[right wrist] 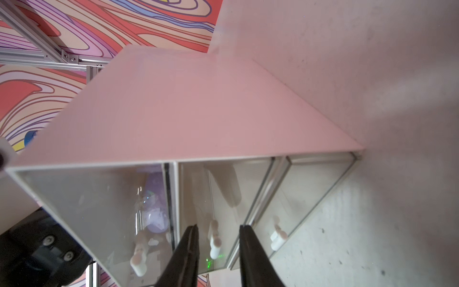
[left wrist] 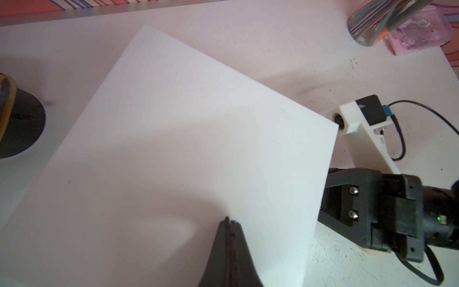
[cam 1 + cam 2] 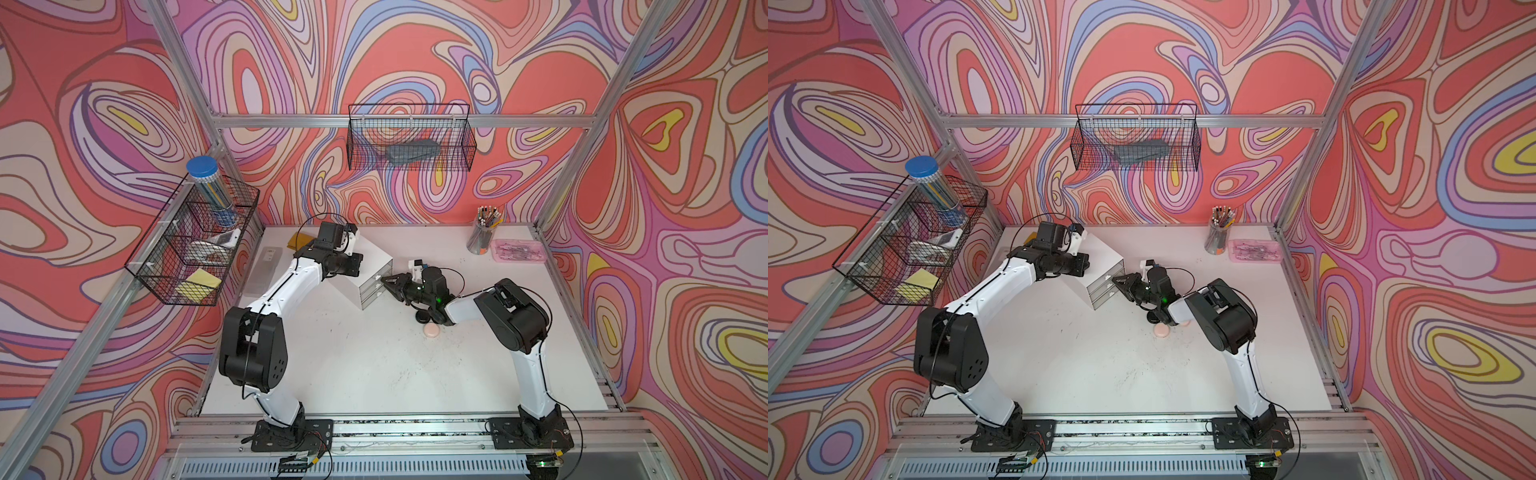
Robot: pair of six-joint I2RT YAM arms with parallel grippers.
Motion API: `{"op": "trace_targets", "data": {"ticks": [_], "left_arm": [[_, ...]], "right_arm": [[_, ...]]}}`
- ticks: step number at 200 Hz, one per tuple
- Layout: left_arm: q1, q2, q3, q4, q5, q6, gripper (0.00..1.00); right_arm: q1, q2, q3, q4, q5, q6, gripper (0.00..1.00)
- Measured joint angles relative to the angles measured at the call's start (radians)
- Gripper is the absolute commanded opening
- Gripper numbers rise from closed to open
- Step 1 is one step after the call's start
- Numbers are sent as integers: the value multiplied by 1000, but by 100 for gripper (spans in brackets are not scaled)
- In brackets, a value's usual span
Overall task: Put the bluetooth earphones in the drawer according to color
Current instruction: Open the drawer in the storage box.
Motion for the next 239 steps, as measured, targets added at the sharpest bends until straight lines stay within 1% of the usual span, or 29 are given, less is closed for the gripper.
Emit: {"op": "trace_targets", "data": {"ticks": [17, 53, 122, 169, 193, 224, 239], "left_arm": [[-1, 0, 0, -1, 0, 0, 0], [-2, 0, 3, -8, 0, 0, 0], [-5, 1, 4, -12, 1, 0, 0], [-5, 5, 10, -15, 1, 0, 0], [-5, 9, 14, -16, 1, 0, 0], [-5, 9, 15, -16, 0, 0, 0], [-5, 9, 15, -16, -2, 0, 0]], "right_arm": [[6, 6, 2, 3, -1, 9, 25], [21, 33, 12, 43, 10, 43, 22], [29, 58, 12, 110, 22, 90, 22], [37, 58, 12, 133, 24, 105, 18], [44, 59, 12, 139, 32, 114, 13], [45, 71, 12, 153, 37, 130, 0], [47, 71, 11, 157, 42, 136, 0]]}}
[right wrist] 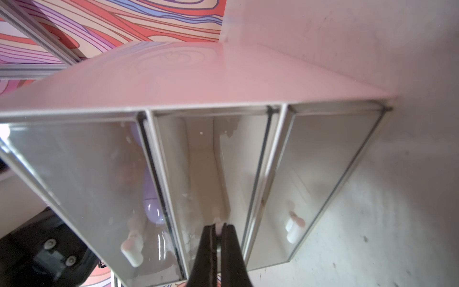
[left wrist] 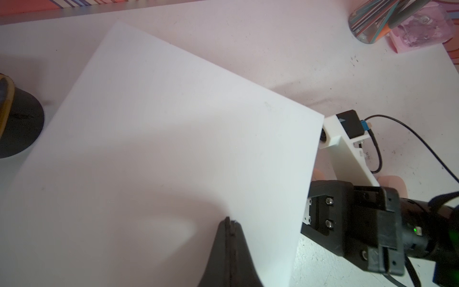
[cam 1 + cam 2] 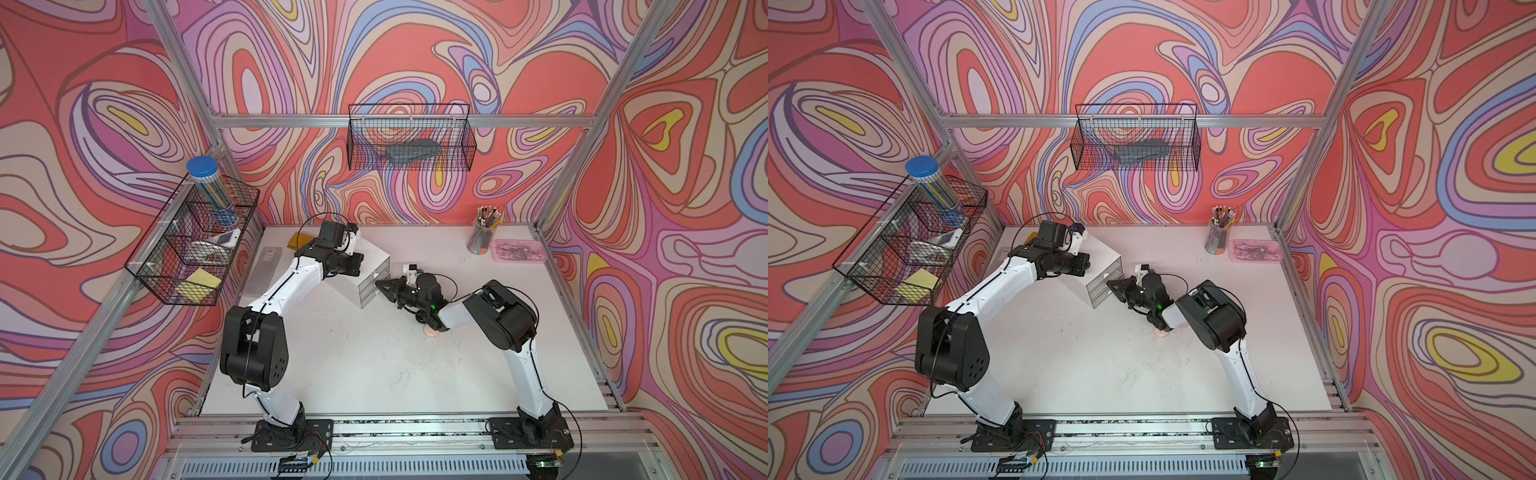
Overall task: Put the bluetooth earphones in the drawer according to color
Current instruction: Open the drawer in the storage box.
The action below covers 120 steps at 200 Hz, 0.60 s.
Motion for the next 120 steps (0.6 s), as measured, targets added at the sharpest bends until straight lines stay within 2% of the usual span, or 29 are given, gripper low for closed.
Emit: {"op": "trace_targets", "data": {"ticks": [120], "left_arm": [[0, 0, 0, 0, 0, 0, 0]], "right_arm": [[4, -65, -108, 26, 35, -26, 0]]}}
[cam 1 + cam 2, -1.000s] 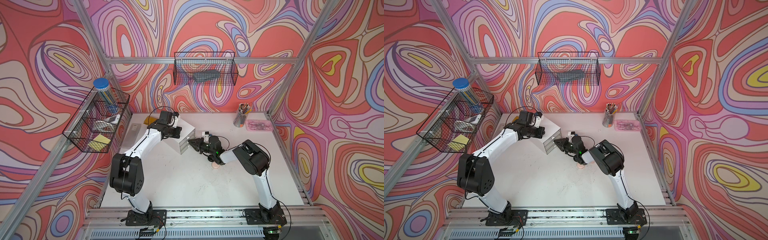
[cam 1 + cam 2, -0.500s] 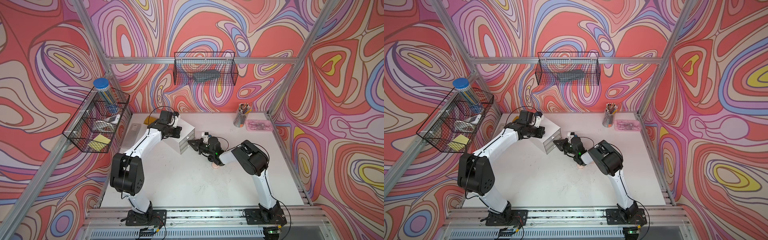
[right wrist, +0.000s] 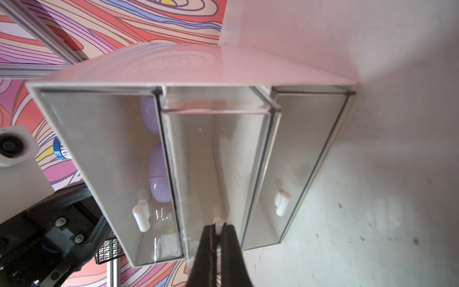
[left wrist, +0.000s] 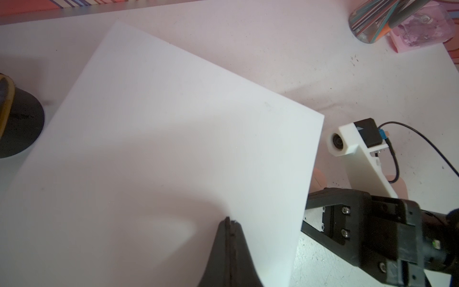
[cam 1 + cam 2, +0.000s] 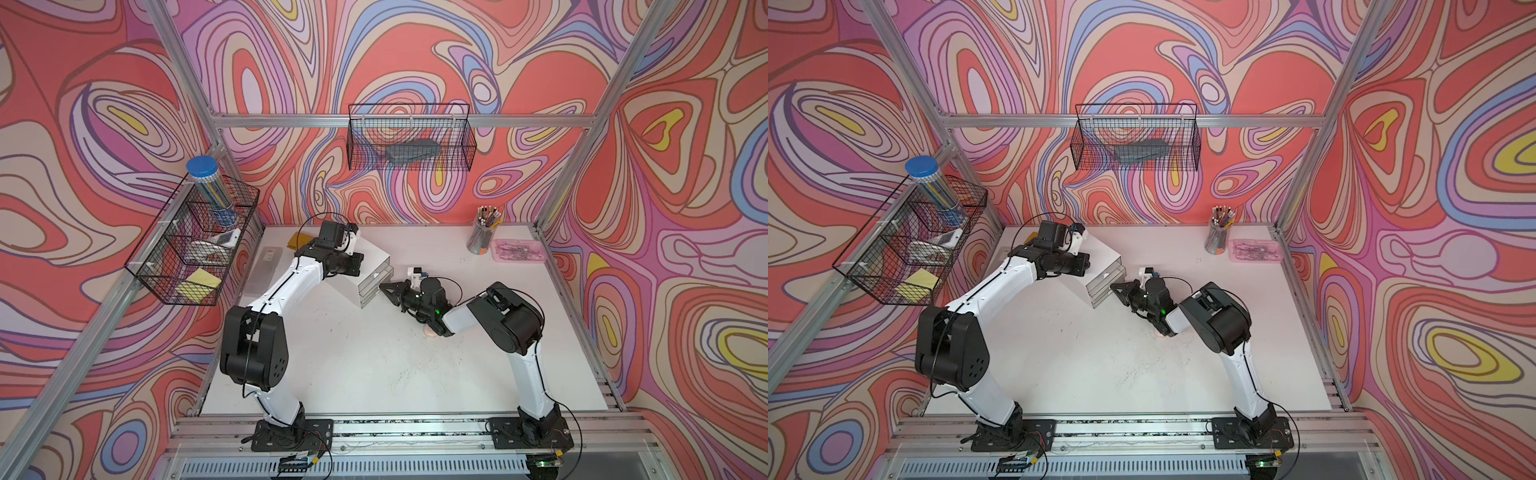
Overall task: Put the bluetooth earphones in the drawer according to color
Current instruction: Open the drawer in the storage box.
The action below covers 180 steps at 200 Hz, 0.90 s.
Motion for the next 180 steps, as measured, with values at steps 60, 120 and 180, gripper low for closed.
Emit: {"op": "trace_targets", "data": {"ticks": [60, 120, 180], "left_arm": [[0, 0, 0, 0, 0, 0, 0], [0, 0, 0, 0, 0, 0, 0], [0, 0, 0, 0, 0, 0, 0]], "right_arm": [[-2, -43, -60, 0, 10, -9, 0], [-8, -92, -116, -15, 11, -34, 0], [-13, -111, -138, -24, 10, -45, 0]]}}
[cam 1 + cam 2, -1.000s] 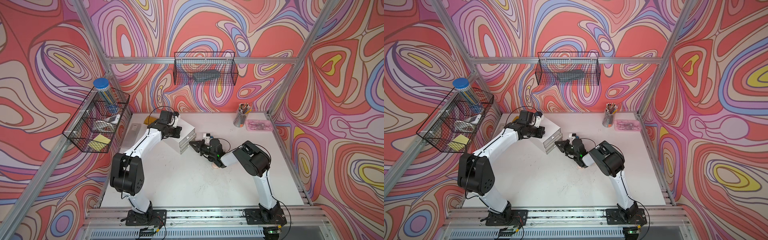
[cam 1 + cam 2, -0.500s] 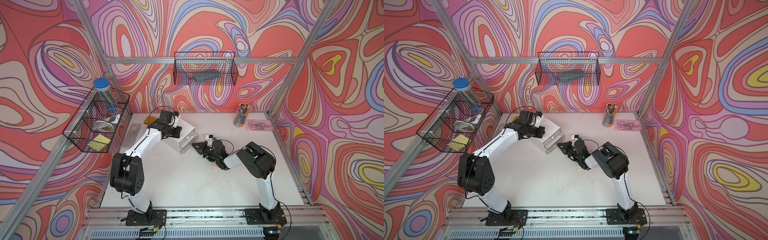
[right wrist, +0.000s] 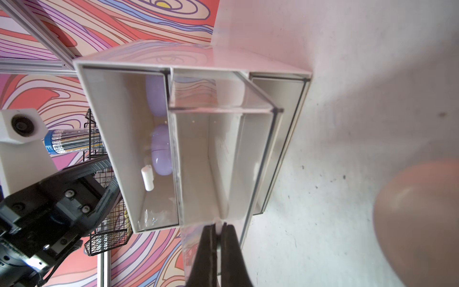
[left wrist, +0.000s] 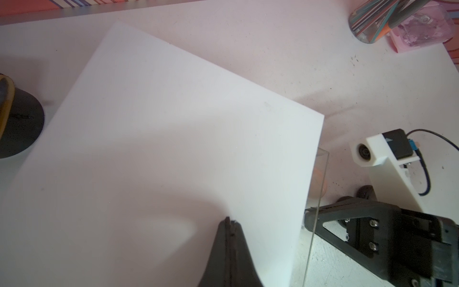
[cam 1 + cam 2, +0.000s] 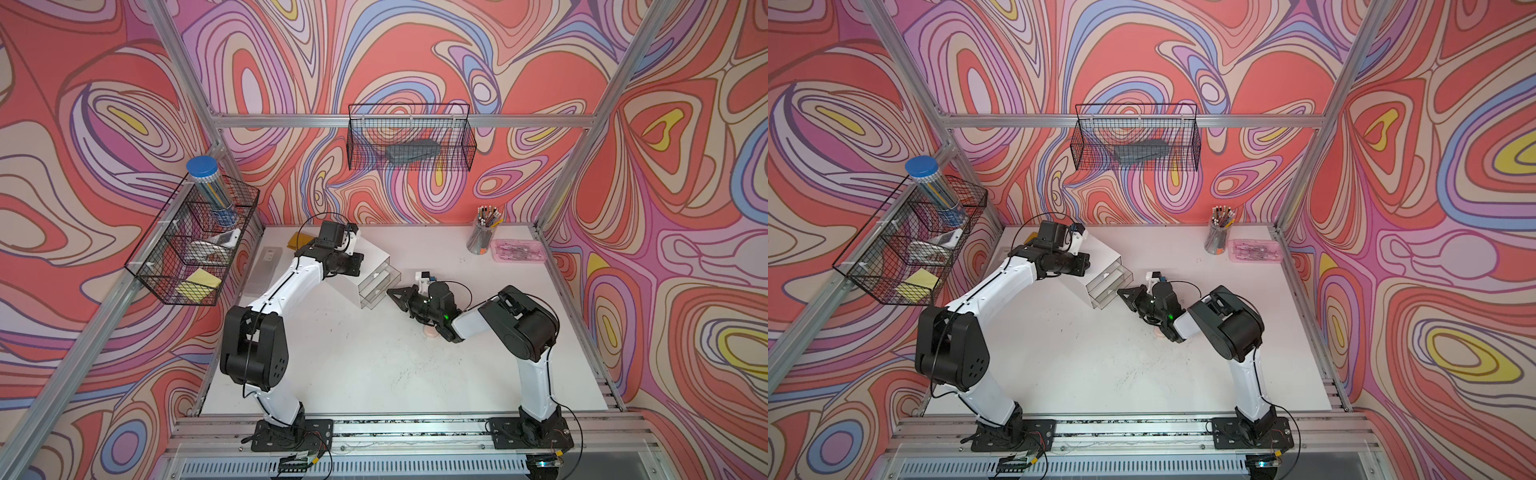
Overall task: Put the bluetooth earphones in the drawer according to color
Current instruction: Open the drawer in the storage box.
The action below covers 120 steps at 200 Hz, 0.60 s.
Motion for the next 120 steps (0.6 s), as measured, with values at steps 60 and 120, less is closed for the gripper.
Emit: {"op": "trace_targets", "data": {"ticks": [60, 120], "left_arm": [[0, 0, 0, 0, 0, 0, 0], [0, 0, 0, 0, 0, 0, 0]], "right_arm": [[-5, -22, -10, -28, -5, -13, 0], [-7, -32, -24, -31, -12, -15, 0]]}}
